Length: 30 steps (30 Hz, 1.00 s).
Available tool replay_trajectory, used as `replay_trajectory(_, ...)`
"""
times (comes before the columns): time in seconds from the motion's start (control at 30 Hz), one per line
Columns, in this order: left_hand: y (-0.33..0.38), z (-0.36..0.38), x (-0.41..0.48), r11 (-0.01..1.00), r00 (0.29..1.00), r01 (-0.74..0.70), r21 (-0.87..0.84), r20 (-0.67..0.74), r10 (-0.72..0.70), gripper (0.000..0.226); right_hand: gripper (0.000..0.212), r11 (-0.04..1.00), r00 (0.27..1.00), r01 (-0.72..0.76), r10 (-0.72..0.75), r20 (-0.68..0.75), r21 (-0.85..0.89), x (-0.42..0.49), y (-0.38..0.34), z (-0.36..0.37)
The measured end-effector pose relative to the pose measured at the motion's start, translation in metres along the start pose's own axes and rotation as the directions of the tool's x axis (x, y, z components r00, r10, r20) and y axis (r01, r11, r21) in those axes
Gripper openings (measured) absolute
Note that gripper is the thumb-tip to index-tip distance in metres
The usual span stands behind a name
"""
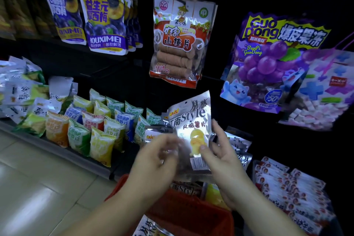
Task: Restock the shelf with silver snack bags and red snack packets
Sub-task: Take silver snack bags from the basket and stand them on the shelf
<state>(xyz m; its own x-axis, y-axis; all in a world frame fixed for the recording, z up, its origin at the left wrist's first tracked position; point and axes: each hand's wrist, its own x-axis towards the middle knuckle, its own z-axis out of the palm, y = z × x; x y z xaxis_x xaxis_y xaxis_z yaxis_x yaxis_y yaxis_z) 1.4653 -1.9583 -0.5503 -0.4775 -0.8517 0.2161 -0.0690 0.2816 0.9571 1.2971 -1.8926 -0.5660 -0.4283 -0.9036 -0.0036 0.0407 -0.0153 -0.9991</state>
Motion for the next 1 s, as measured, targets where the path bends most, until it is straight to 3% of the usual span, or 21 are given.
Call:
replay_trajectory(0.07,-0.007,-0.008,0.007,0.997,0.996,0.083,0.005,-0.02,-0.083,0.054,0.071,1.0,0.999,0.003,-0.003,0.033,-0.014,-0.003,-0.004,0.001)
replay_trajectory(0.13,-0.013,-0.015,0.011,0.963,0.977,0.215,-0.159,0.039,-0.212,0.08,0.077,1.0,0.996,0.017,-0.015,0.084,-0.023,-0.006,-0.007,0.0)
replay_trajectory(0.17,-0.014,-0.017,0.011,0.954,0.973,0.229,-0.192,0.058,-0.222,0.087,0.079,0.998,0.994,0.035,-0.03,0.1,-0.043,-0.006,-0.008,0.0)
replay_trajectory(0.27,-0.016,-0.02,0.015,0.987,0.989,0.143,-0.07,0.058,-0.139,0.091,0.076,0.995,0.991,0.074,-0.066,0.114,-0.063,-0.007,-0.012,-0.002)
replay_trajectory(0.37,-0.019,-0.018,0.014,0.993,0.985,0.117,-0.021,0.128,-0.113,0.082,0.064,0.999,1.0,0.012,-0.011,0.023,-0.036,-0.004,-0.006,-0.003)
replay_trajectory(0.43,-0.019,-0.015,0.012,0.995,0.985,0.1,-0.017,0.145,-0.096,0.062,0.045,0.999,0.997,-0.026,0.025,-0.068,-0.022,-0.002,-0.004,0.001)
replay_trajectory(0.53,-0.021,-0.013,0.014,0.989,0.995,0.103,-0.102,0.008,-0.102,0.023,0.035,0.994,0.998,-0.021,0.016,-0.054,-0.104,0.0,0.002,0.0)
replay_trajectory(0.6,-0.028,-0.012,0.017,0.993,0.992,0.096,-0.065,-0.075,-0.101,0.017,0.042,0.981,0.999,0.043,-0.043,0.007,-0.187,-0.002,0.004,0.0)
replay_trajectory(0.7,-0.038,-0.007,0.015,0.998,0.996,0.044,0.038,-0.082,-0.041,0.029,0.06,0.939,0.992,0.123,-0.105,0.074,-0.321,-0.003,0.006,0.003)
replay_trajectory(0.8,-0.037,-0.004,0.014,0.984,0.991,-0.058,0.17,-0.112,0.077,0.053,0.064,0.931,0.991,0.13,-0.111,0.074,-0.34,-0.003,0.008,0.004)
replay_trajectory(0.9,-0.034,-0.006,0.015,0.993,0.994,-0.002,0.12,-0.108,0.015,0.083,0.072,0.936,0.993,0.121,-0.113,0.045,-0.331,-0.003,0.007,0.001)
replay_trajectory(1.0,-0.031,-0.009,0.017,0.993,0.99,0.086,0.075,-0.121,-0.077,0.094,0.075,0.941,0.994,0.105,-0.098,0.038,-0.322,-0.006,0.003,0.002)
